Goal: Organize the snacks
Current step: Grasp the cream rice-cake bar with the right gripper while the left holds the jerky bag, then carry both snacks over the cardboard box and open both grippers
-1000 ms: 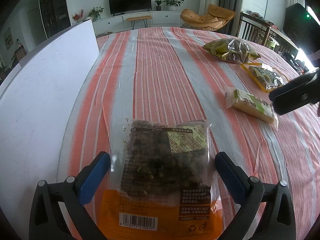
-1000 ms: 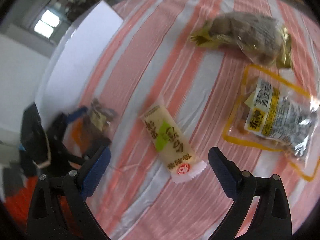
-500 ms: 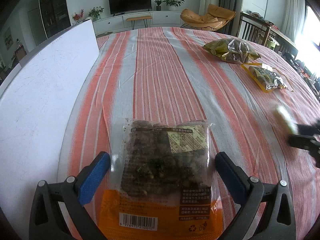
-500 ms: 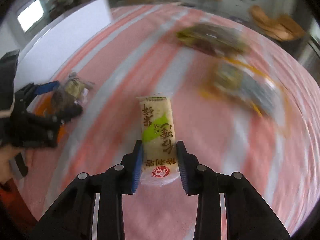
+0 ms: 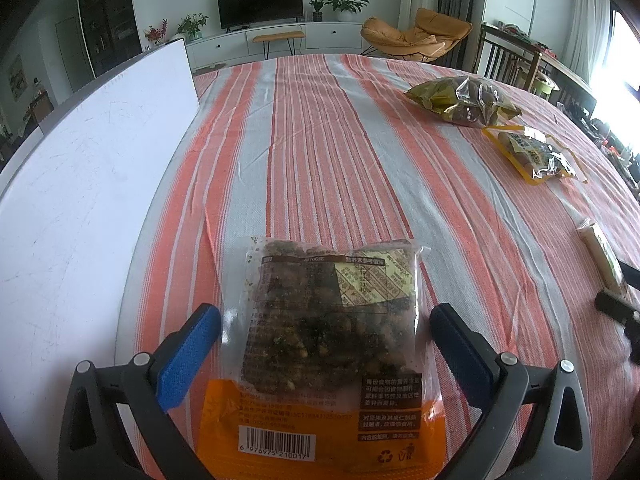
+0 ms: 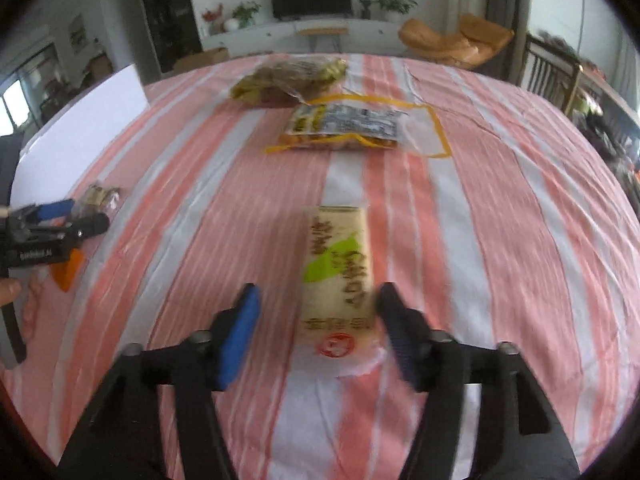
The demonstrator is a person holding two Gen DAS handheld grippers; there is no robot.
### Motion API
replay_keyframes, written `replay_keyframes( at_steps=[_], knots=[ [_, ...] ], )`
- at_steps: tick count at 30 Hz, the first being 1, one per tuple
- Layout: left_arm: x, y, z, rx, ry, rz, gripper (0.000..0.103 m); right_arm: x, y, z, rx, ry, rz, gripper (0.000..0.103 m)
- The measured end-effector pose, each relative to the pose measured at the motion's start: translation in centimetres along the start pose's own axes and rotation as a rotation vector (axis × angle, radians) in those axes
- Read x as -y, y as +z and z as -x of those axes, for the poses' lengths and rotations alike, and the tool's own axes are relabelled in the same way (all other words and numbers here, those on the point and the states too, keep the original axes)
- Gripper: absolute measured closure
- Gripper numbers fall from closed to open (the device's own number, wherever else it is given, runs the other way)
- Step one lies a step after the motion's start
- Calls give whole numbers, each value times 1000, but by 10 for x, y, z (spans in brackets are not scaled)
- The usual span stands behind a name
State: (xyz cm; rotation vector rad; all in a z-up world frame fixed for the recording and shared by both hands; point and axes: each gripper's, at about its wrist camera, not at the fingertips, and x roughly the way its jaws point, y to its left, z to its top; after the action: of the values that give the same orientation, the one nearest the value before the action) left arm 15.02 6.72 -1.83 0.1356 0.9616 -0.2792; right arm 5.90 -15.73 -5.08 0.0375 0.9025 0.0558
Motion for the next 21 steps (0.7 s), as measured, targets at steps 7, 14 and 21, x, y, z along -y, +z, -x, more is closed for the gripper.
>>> replay_keyframes(
  at_steps=[7, 14, 21],
  knots=[
    [0, 0, 0, 0, 0, 0, 0, 4, 7, -19, -25, 2, 36, 12],
    [2, -1, -2, -14, 4, -15, 0, 5, 8, -20, -32, 4, 40, 9],
    [-8, -10, 1, -35, -96, -43, 35, 23, 6, -3, -43, 54, -80, 67]
  ],
)
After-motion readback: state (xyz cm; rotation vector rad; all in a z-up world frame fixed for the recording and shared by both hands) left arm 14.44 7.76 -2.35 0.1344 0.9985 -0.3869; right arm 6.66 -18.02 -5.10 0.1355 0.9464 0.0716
